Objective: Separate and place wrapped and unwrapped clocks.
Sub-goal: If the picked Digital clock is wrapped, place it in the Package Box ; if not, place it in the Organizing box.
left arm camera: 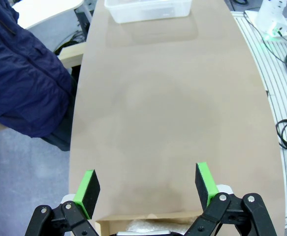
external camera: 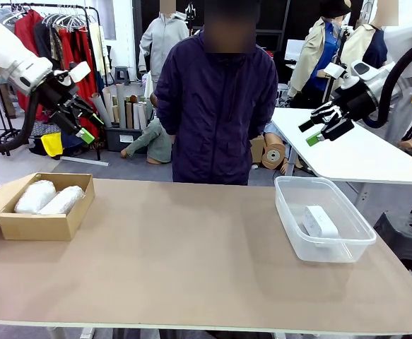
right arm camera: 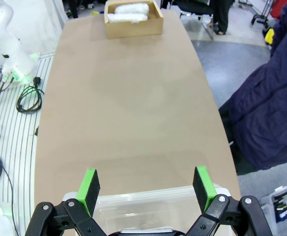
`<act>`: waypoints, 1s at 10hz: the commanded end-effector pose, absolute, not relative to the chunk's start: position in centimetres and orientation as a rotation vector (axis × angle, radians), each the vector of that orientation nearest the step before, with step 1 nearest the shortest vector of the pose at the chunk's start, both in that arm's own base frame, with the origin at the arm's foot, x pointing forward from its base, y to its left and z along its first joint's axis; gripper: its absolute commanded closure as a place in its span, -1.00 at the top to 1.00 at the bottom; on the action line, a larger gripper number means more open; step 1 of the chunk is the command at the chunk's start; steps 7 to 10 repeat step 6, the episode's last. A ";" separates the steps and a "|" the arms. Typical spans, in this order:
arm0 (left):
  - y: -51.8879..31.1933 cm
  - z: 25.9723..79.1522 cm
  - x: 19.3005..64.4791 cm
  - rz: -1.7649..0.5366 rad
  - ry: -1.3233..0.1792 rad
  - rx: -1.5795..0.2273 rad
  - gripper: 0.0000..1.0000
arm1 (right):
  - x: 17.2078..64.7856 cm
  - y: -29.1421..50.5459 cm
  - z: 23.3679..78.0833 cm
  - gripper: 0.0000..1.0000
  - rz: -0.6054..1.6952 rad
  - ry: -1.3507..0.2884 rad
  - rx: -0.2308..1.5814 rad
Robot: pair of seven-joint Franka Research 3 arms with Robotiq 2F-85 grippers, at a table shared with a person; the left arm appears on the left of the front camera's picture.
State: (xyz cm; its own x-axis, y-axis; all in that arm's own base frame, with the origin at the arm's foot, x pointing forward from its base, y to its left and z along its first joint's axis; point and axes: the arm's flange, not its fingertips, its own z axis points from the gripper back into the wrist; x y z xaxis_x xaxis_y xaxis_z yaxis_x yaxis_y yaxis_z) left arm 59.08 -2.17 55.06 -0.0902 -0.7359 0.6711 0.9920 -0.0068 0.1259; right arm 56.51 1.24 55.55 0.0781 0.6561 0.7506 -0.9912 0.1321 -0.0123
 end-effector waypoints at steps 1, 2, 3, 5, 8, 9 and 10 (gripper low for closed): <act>-2.2 55.1 59.0 -1.555 -0.681 -0.486 1.00 | 56.4 1.3 55.7 1.00 1.355 -0.704 0.598; -2.2 55.1 59.0 -1.555 -0.681 -0.486 1.00 | 56.4 1.3 55.7 1.00 1.355 -0.704 0.598; -2.2 55.1 59.0 -1.555 -0.681 -0.486 1.00 | 56.4 1.3 55.7 1.00 1.355 -0.704 0.598; -2.2 55.1 59.0 -1.555 -0.681 -0.486 1.00 | 56.4 1.3 55.7 1.00 1.355 -0.704 0.598; -2.2 55.1 59.0 -1.555 -0.681 -0.486 1.00 | 56.4 1.3 55.7 1.00 1.355 -0.704 0.598; -2.2 55.1 59.0 -1.555 -0.681 -0.486 1.00 | 56.4 1.3 55.7 1.00 1.355 -0.704 0.598; -2.2 55.1 59.0 -1.555 -0.681 -0.486 1.00 | 56.4 1.3 55.7 1.00 1.355 -0.704 0.598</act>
